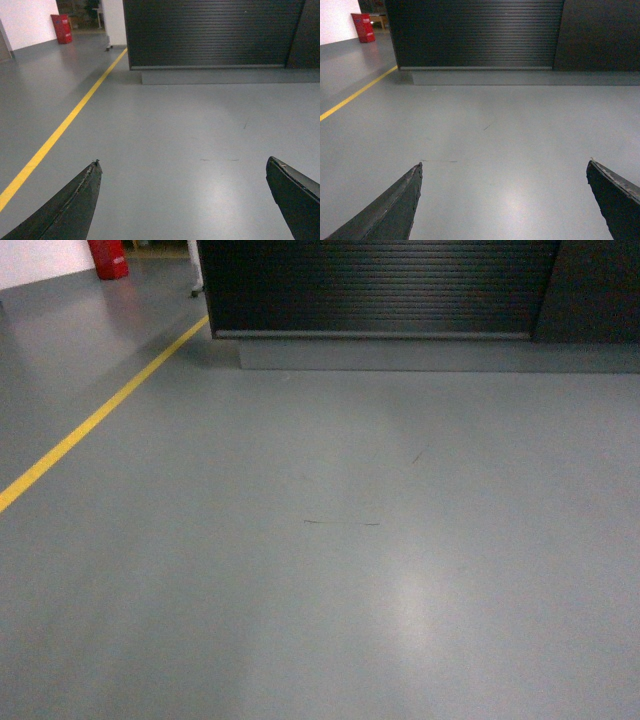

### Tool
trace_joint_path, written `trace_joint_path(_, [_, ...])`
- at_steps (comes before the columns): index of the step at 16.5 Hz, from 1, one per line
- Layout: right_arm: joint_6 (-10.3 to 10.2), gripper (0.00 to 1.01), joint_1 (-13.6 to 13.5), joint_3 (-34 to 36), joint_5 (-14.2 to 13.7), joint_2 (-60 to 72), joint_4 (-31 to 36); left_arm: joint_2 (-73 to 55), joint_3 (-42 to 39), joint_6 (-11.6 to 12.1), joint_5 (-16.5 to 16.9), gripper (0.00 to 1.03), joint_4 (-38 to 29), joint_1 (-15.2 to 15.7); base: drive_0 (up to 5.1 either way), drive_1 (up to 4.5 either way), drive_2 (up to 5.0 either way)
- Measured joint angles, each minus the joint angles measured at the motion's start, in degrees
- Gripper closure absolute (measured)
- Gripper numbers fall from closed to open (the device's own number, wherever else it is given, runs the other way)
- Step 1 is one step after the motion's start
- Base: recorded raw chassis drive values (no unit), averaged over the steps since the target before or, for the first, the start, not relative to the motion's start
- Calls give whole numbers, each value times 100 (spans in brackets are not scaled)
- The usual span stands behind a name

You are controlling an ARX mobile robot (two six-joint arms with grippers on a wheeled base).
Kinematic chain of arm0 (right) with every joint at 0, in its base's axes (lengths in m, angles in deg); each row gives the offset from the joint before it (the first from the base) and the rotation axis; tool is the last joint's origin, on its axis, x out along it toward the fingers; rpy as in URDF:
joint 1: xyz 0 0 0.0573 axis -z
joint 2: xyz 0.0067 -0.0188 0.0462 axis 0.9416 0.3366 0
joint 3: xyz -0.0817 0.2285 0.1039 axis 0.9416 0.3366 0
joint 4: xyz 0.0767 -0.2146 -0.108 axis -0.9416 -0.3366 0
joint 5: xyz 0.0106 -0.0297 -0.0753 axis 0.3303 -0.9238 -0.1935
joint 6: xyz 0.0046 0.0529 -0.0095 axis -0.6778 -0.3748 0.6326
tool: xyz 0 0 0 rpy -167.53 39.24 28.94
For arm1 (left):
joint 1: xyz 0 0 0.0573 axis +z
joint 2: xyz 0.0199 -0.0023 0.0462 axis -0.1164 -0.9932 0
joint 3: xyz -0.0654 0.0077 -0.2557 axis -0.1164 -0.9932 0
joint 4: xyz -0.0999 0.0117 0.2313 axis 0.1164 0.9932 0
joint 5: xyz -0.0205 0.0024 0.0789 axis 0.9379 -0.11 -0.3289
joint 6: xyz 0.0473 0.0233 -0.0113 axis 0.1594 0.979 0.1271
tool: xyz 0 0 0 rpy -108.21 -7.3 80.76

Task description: Place dark red mango on scale at checkout

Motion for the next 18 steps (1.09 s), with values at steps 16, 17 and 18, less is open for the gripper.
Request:
trace_joint_path(16, [0, 3, 0, 0, 0, 0, 0, 0, 0, 0, 0, 5, 0, 0, 0, 0, 0])
trace_joint_path(17, [0, 3, 0, 0, 0, 0, 0, 2, 0, 0, 0, 5, 0, 0, 0, 0, 0])
trace_joint_path(18, [0, 3, 0, 0, -2, 0, 0, 0, 0, -2, 0, 5, 0, 0, 0, 0, 0])
